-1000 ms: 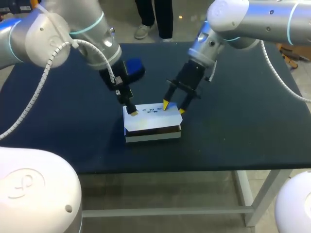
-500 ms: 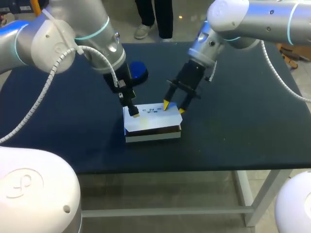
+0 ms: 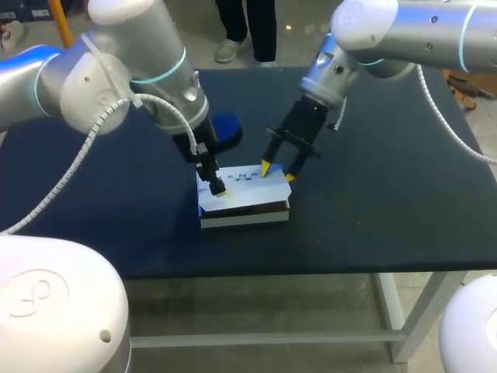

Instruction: Assemble the packaging by folding the flat box into shape, placing the metal phone stand inside, and closing the box properly

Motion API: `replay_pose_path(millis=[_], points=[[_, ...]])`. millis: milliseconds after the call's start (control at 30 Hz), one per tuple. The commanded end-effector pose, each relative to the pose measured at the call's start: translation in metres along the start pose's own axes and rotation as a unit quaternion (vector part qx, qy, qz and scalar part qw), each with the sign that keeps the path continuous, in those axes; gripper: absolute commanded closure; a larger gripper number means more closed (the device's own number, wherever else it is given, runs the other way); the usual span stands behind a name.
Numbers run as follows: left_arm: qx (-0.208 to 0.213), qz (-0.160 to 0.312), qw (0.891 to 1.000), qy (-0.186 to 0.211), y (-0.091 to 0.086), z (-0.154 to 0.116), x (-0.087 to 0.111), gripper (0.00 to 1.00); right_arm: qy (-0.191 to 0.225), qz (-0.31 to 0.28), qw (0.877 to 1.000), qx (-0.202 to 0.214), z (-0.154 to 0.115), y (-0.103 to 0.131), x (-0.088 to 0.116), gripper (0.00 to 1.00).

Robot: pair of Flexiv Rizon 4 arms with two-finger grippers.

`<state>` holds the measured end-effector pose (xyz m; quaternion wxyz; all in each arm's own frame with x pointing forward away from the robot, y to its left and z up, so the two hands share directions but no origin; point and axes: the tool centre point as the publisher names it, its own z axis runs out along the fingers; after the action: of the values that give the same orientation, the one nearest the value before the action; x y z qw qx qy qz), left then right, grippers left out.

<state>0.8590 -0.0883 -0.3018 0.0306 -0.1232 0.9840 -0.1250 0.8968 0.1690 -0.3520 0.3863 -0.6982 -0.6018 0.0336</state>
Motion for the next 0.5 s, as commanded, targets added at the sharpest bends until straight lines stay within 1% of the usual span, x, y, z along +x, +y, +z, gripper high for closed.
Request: replay_pose_path(millis=[33, 300, 500], points=[[-0.011, -0.001, 1.0, -0.005, -0.006, 0.005, 0.002, 0.2, 0.0, 0.0, 1.0, 0.0, 0.001, 0.001, 0.0, 0.5], [-0.014, 0.002, 1.0, -0.004, -0.005, 0.013, 0.0, 0.18, 0.0, 0.0, 1.0, 0.0, 0.001, 0.001, 0.0, 0.5], [-0.017, 0.003, 1.0, -0.005, -0.006, 0.016, 0.002, 0.18, 0.0, 0.0, 1.0, 0.0, 0.001, 0.001, 0.0, 0.51]])
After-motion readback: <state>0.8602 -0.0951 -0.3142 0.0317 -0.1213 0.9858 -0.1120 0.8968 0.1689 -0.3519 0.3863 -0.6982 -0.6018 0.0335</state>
